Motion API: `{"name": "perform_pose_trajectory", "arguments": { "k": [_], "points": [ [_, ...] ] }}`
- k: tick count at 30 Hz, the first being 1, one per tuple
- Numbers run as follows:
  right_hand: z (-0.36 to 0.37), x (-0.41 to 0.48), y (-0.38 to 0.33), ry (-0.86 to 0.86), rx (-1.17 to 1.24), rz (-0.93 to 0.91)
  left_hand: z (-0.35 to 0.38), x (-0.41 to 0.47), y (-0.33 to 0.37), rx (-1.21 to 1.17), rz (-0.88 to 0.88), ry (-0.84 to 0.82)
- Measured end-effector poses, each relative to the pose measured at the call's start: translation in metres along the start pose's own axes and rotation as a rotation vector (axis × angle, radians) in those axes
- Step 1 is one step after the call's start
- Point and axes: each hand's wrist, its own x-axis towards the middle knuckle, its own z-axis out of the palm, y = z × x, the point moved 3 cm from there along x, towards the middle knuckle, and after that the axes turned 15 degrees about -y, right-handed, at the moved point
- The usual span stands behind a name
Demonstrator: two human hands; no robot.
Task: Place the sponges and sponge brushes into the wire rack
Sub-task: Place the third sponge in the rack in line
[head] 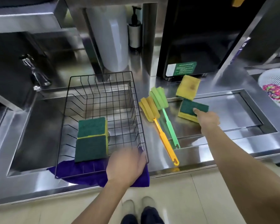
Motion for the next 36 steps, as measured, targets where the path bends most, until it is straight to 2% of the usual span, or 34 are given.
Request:
{"name": "perform_pose_trajectory", "arguments": {
  "k": [7,11,16,19,21,23,27,29,32,36],
  "points": [
    [-0.004,0.004,-0.008,-0.079,0.351,-0.116,-0.003,-0.001,0.000,0.005,-0.009,-0.028],
    [-0.001,-0.001,-0.020,-0.128,0.299,-0.184,-0.005,0.000,0.000,-0.013,-0.020,-0.024],
    [0.011,-0.005,-0.009,-0.331,0.295,-0.075,-0.005,-0.001,-0.001,-0.019,-0.044,-0.026],
    [0.012,-0.011,-0.009,-0.321,0.290,-0.042,-0.005,-0.002,0.000,-0.029,-0.047,-0.023],
    [0.013,-0.015,-0.015,-0.325,0.376,-0.077,-0.005,-0.001,0.000,-0.033,-0.042,-0.025],
    [0.014,-0.018,-0.023,-0.295,0.489,-0.162,-0.005,-0.001,-0.001,-0.031,-0.037,-0.025],
    [0.007,-0.039,-0.042,-0.067,0.706,-0.420,-0.005,-0.001,-0.001,-0.037,-0.044,-0.029],
    [0.002,-0.053,-0.053,-0.012,0.794,-0.516,-0.006,-0.001,-0.002,-0.045,-0.050,-0.037],
    [0.005,-0.069,-0.071,-0.027,0.893,-0.592,-0.009,-0.002,-0.004,-0.070,-0.050,-0.006],
    [0.030,-0.085,-0.093,-0.144,0.947,-0.558,-0.015,-0.006,-0.018,-0.076,-0.089,0.100]
  ]
}}
